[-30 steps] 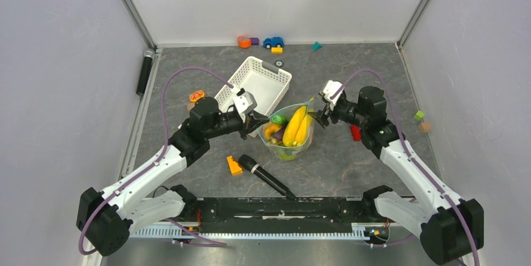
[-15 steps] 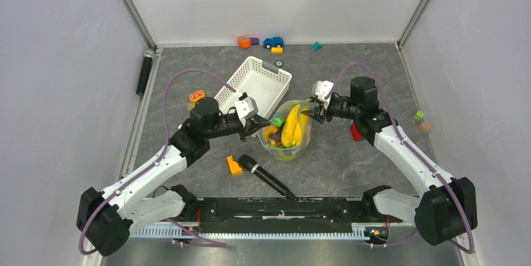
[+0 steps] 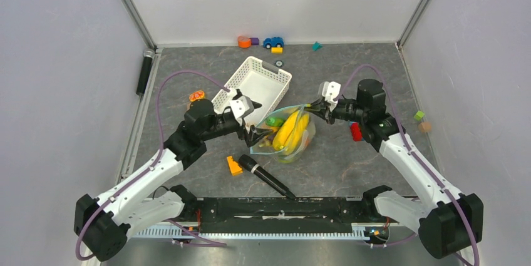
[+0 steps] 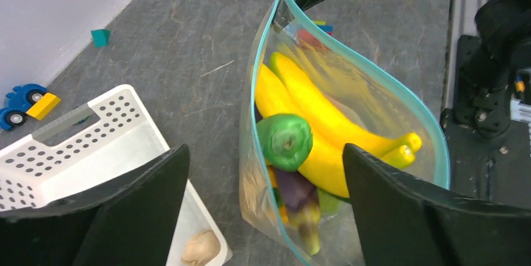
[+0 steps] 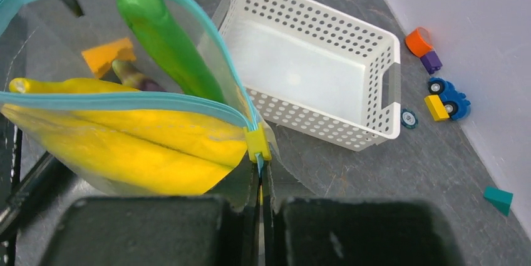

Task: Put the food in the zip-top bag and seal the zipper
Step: Zip the zipper food storage bag at the center of the board.

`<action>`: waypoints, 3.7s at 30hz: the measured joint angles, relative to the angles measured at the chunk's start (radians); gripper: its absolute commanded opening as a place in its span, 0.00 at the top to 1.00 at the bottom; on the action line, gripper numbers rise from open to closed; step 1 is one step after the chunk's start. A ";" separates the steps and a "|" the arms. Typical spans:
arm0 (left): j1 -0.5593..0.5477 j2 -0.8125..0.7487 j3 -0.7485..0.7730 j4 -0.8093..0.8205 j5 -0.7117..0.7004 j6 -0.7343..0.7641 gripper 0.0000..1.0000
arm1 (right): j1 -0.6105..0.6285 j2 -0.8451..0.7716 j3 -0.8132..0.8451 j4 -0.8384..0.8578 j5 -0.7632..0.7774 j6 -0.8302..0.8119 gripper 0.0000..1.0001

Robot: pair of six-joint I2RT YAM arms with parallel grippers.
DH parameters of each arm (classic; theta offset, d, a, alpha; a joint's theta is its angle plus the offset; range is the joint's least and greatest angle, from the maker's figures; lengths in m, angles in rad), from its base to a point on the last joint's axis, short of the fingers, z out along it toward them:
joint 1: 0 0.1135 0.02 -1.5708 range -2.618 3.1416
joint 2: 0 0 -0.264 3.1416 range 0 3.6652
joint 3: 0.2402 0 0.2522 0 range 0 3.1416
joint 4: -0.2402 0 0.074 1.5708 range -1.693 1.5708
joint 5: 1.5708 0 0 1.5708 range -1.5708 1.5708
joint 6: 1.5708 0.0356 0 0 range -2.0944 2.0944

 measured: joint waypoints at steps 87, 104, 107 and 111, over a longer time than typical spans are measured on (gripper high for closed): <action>-0.182 0.394 0.422 -0.347 0.043 0.433 0.98 | 0.276 -0.340 -0.018 -0.402 0.901 0.590 1.00; -0.152 0.314 0.369 -0.400 -0.112 0.467 0.98 | 0.251 -0.352 -0.025 -0.605 1.419 0.706 1.00; -0.153 0.314 0.369 -0.407 -0.124 0.474 0.98 | 0.251 -0.338 -0.025 -0.624 1.479 0.713 1.00; -0.153 0.314 0.369 -0.409 -0.114 0.474 0.98 | 0.248 -0.364 -0.050 -0.562 1.365 0.621 0.58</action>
